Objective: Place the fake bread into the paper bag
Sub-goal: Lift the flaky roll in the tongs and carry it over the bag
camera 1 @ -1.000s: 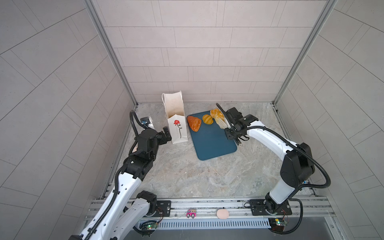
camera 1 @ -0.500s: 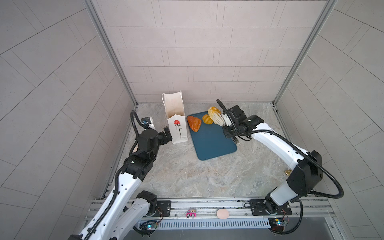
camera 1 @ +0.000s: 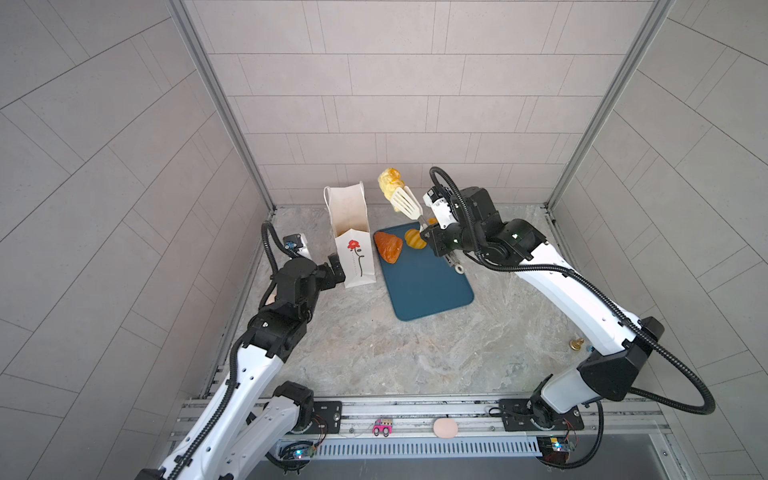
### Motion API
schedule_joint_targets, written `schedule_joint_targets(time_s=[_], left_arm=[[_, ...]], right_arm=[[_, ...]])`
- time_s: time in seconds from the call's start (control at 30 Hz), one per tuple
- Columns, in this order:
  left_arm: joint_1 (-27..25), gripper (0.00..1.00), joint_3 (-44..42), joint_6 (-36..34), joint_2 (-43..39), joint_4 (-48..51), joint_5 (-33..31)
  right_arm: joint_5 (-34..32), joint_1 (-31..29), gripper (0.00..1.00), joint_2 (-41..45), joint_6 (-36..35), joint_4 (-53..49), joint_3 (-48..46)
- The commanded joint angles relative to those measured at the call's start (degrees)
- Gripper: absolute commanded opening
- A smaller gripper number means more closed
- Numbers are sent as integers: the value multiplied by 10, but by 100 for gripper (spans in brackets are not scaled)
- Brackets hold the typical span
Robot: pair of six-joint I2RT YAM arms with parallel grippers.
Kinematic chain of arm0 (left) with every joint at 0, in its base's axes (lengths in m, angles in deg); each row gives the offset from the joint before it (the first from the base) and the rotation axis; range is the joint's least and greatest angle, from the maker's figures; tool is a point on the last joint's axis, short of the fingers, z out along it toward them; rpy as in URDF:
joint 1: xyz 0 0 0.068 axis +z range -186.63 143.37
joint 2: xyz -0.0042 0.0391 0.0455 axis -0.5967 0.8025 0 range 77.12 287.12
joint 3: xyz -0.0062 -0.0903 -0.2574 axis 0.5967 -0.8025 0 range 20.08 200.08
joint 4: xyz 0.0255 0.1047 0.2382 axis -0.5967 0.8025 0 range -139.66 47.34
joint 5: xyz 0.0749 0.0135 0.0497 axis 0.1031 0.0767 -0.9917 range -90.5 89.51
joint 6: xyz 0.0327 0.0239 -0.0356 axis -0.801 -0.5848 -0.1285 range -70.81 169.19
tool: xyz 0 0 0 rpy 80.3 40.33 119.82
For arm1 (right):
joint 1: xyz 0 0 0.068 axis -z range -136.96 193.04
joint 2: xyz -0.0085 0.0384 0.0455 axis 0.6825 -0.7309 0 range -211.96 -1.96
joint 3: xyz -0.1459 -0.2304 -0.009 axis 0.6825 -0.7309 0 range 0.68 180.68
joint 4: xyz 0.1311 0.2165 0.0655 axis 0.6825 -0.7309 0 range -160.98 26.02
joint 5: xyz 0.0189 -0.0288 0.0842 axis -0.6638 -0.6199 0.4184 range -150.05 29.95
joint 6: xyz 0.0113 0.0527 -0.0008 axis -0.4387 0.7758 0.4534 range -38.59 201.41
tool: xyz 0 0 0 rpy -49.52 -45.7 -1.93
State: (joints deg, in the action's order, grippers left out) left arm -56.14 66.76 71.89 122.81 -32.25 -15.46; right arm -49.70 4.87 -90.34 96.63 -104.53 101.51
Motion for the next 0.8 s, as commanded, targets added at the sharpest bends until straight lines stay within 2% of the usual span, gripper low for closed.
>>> schedule_joint_targets(time_s=[0.0,0.23,0.47,0.63,0.77], left_arm=[[-3,100,13,13,1,-8,-1],[-4,100,13,13,2,-8,-2],[-4,100,0,21,-20,-10,-16],[-4,100,2,17,-27,-6,-15],[-4,100,1,12,-31,-1,-21]], right_arm=[[11,-29,18,3,-4,45,34],[2,-80,20,-31,-7,91,69],[-14,-91,20,-93,45,100,93],[-21,-94,20,-142,47,74,133],[-41,-92,20,-182,32,13,187]])
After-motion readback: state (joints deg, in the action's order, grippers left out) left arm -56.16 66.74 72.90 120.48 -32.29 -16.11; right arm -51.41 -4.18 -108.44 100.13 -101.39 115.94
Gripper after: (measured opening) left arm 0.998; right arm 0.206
